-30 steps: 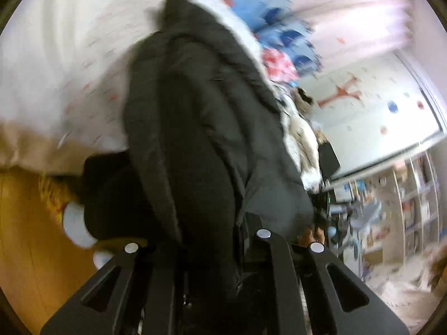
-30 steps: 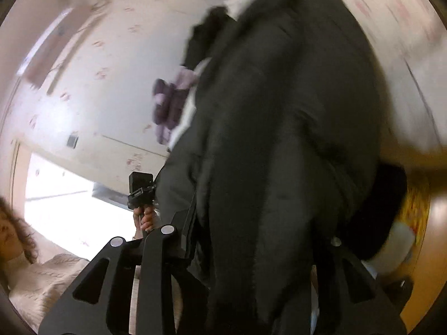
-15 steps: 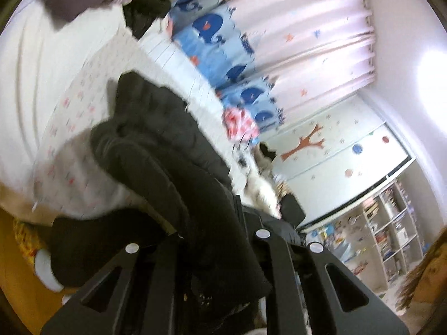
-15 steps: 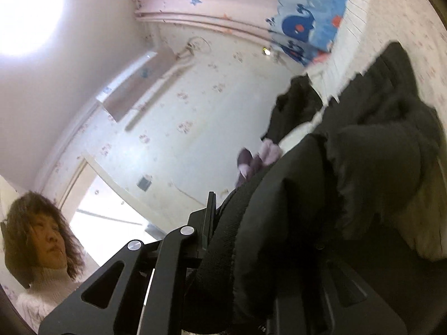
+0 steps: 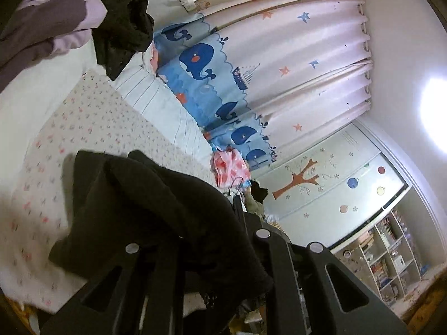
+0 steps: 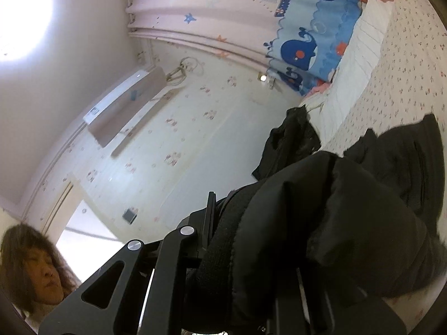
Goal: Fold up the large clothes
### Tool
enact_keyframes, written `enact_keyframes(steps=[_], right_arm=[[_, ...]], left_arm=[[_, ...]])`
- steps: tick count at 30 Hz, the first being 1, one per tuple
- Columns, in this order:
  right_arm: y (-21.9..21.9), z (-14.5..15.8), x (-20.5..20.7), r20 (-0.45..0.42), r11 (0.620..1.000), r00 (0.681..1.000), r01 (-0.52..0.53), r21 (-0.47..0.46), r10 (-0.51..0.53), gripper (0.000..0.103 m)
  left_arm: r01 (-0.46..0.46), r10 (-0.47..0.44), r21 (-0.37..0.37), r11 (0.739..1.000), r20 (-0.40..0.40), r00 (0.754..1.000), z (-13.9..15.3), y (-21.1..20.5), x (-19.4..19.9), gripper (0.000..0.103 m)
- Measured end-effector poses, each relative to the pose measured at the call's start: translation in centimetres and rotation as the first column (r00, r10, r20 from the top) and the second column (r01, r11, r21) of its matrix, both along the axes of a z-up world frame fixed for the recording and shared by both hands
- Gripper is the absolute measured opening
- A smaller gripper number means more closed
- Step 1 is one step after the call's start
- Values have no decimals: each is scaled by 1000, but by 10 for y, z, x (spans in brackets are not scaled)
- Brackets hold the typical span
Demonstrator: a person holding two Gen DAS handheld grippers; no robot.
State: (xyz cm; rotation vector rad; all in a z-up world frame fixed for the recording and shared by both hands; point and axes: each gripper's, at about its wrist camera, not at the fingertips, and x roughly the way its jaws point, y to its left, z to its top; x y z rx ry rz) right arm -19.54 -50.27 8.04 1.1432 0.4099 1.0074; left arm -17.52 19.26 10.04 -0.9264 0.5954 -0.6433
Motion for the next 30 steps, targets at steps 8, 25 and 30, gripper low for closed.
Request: enact_keyframes(steps=[8, 25, 30], right_arm=[[7, -21, 72, -106, 991, 989, 94, -95, -104, 13], [30, -148, 174, -357, 934, 891, 168, -315, -281, 13], [29, -154, 167, -347, 931, 893, 174, -320, -287, 13]], left_arm=[[-70, 73, 115, 991, -22, 997, -13, -19, 72, 13], [-265, 286, 537, 801, 46, 957, -79, -85, 155, 13], [-291, 292, 590, 753, 97, 952, -75, -95, 153, 13]])
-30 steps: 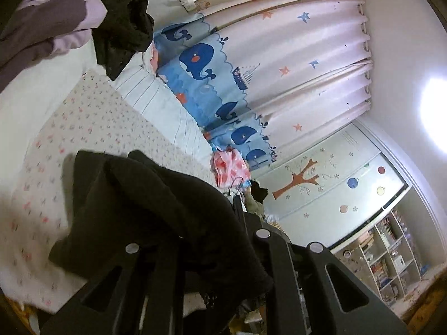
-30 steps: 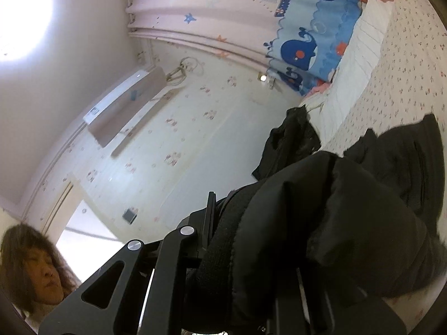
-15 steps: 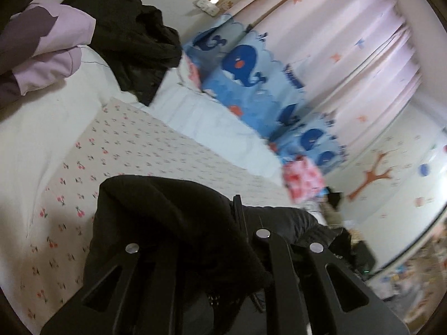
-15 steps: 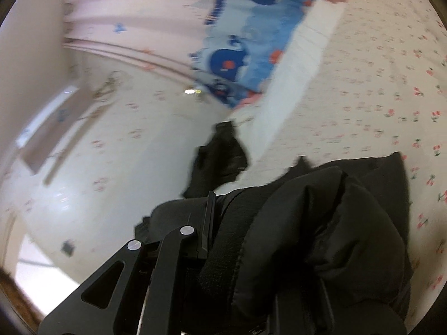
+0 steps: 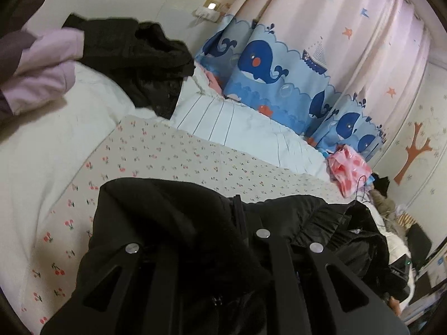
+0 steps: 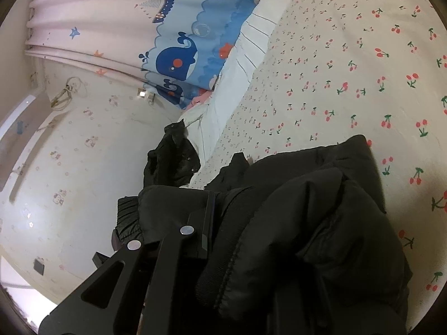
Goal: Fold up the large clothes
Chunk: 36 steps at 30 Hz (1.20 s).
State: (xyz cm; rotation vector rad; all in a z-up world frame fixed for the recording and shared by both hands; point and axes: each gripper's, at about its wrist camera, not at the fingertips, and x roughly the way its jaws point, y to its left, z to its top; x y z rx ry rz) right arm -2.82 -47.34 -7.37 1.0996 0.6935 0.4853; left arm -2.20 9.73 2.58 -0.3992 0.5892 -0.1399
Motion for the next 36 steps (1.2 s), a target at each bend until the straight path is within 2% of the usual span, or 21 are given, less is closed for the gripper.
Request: enact_keyframes(steps=[8, 20, 25, 30, 33, 36], right_arm=[[-3, -5, -11, 23, 1000, 1000, 10, 19, -10, 13], [-4, -5, -12, 16, 1000, 1000, 17, 19, -17, 13], [-7, 13, -21, 51, 999, 998, 31, 9, -31, 16], [-15, 45, -33, 146, 998, 989, 30, 54, -37, 16], [-19, 55, -32, 164, 995, 986, 16, 102, -33, 17], [-18, 51, -23, 113, 995, 993, 25, 97, -36, 19]], left_arm=[[-4, -2, 86, 996, 68, 998, 16, -13, -14, 13], [-22, 6, 144, 989, 112, 994, 25, -22, -20, 13], [-36, 21, 128, 991, 121, 992, 26, -20, -23, 13], [-68, 50, 100, 993, 168, 984, 32, -13, -30, 13], [-77, 64, 84, 994, 146, 987, 31, -10, -27, 13], [-91, 83, 91, 992, 81, 993, 19, -8, -18, 13]])
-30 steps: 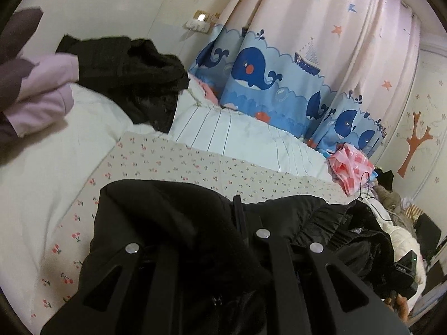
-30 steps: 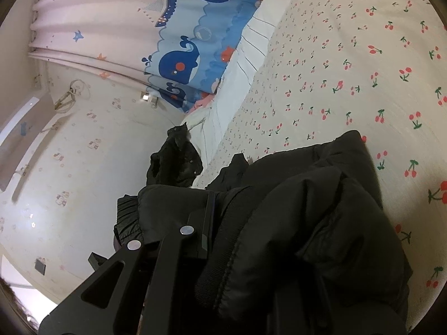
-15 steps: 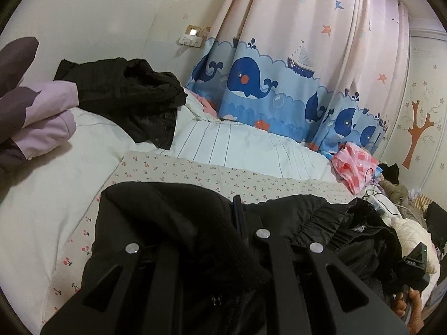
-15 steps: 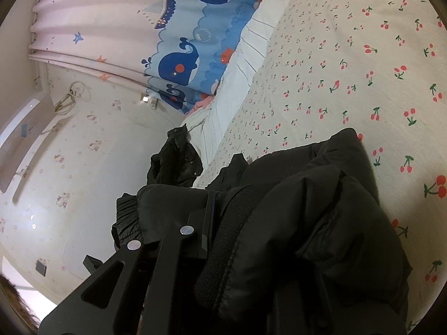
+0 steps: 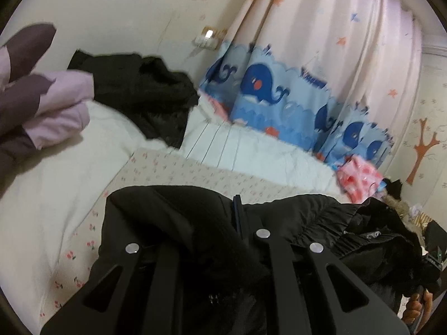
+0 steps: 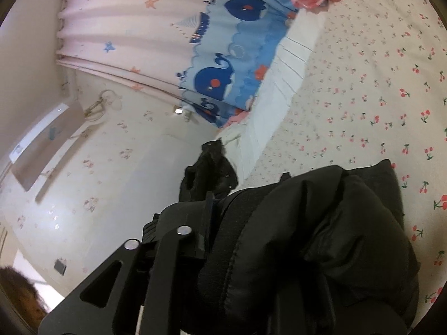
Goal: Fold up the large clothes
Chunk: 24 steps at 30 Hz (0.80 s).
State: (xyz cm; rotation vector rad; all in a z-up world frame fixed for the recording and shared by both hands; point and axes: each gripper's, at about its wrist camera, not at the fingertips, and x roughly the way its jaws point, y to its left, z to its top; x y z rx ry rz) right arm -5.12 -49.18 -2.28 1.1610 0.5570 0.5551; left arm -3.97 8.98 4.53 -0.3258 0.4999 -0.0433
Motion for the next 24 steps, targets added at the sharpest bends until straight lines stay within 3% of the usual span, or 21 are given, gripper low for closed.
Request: enact_keyframes(steps=[6, 10, 14, 16, 24], right_arm=[[10, -37, 27, -189, 1000, 982, 14, 21, -10, 28], [13, -48, 36, -241, 999, 970, 17, 42, -7, 34], [10, -40, 33, -225, 996, 974, 33, 77, -15, 51], [5, -34, 28, -208, 994, 978, 53, 93, -32, 66], [-6, -10, 13, -174, 992, 981, 98, 73, -84, 85]], left_arm=[[-18, 21, 23, 1000, -134, 991, -25, 0, 21, 13], [-23, 28, 24, 999, -216, 976, -42, 3, 33, 14], [-28, 40, 55, 998, -239, 970, -48, -1, 35, 14], [-26, 43, 77, 997, -229, 972, -46, -5, 32, 14], [-17, 46, 147, 989, -200, 979, -40, -13, 26, 14]])
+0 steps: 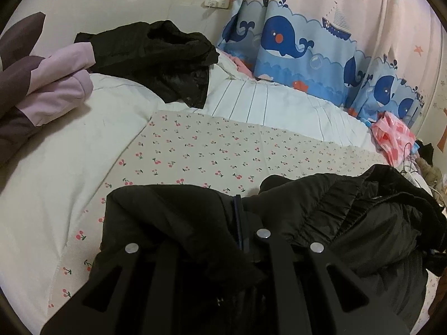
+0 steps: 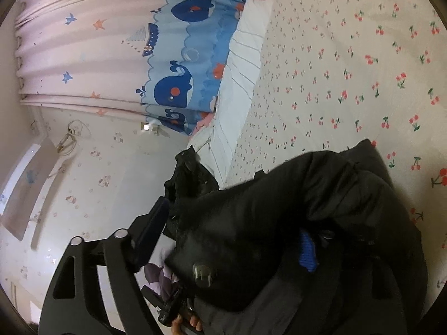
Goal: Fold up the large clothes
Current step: 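Open both tools and release the jacket onto the bed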
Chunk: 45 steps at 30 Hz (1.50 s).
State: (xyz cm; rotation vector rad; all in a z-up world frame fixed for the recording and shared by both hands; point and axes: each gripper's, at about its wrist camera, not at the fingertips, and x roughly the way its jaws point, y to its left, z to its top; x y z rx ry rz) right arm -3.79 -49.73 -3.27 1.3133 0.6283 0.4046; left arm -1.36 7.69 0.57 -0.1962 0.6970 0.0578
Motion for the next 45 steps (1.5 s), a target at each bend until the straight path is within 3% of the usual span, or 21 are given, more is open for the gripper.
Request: enact_keyframes(steps=[3, 7, 13, 18, 21, 24, 28, 30, 32, 34, 36, 38, 42, 45], right_arm=[[0, 14, -3, 29, 999, 999, 18, -43, -17, 89], [15, 44, -2, 80, 979, 997, 20, -202, -3, 92], [53, 91, 6, 166, 911, 985, 22, -412, 51, 93], [100, 107, 30, 133, 820, 979, -51, -570, 153, 93], [135, 104, 52, 70, 723, 974, -111, -682, 215, 93], [158, 84, 72, -4, 658, 969, -171, -733, 247, 93], [173, 42, 96, -147, 586, 960, -262, -767, 238, 93], [173, 18, 106, -215, 584, 948, -315, -748, 236, 93], [173, 0, 112, -268, 583, 935, -355, -731, 233, 93], [175, -11, 114, -293, 577, 928, -372, -728, 229, 94], [178, -16, 113, -307, 562, 923, -384, -732, 231, 94], [182, -17, 115, -321, 549, 917, -399, -735, 237, 94], [187, -6, 113, -326, 531, 907, -420, -736, 265, 94], [193, 4, 115, -323, 500, 900, -432, -751, 292, 94]], left_arm=[[1, -1, 0, 1000, 3, 1000, 1, -1, -1, 14], [2, -2, 4, 1000, 7, 1000, 1, -2, -2, 14], [8, -9, 9, 1000, 18, 1000, 3, -6, -4, 14], [11, -12, 24, 1000, 30, 999, 5, -10, -6, 14], [13, -14, 29, 1000, 35, 999, 6, -11, -7, 14], [14, -15, 28, 1000, 39, 999, 6, -11, -7, 14], [20, -22, 35, 999, 45, 999, 7, -13, -9, 17], [32, -33, 27, 999, 49, 998, 8, -14, -11, 20], [52, -51, -24, 998, 56, 997, 11, -11, -13, 26], [77, -63, -141, 987, 103, 993, 19, 1, -19, 37], [101, -42, -328, 939, 182, 982, 30, 26, -27, 45], [96, -2, -367, 925, 248, 969, 41, 36, -35, 48], [143, -40, -237, 961, 394, 918, 69, 9, -37, 76], [228, -166, -99, 969, 425, 890, 81, -34, -32, 79]])
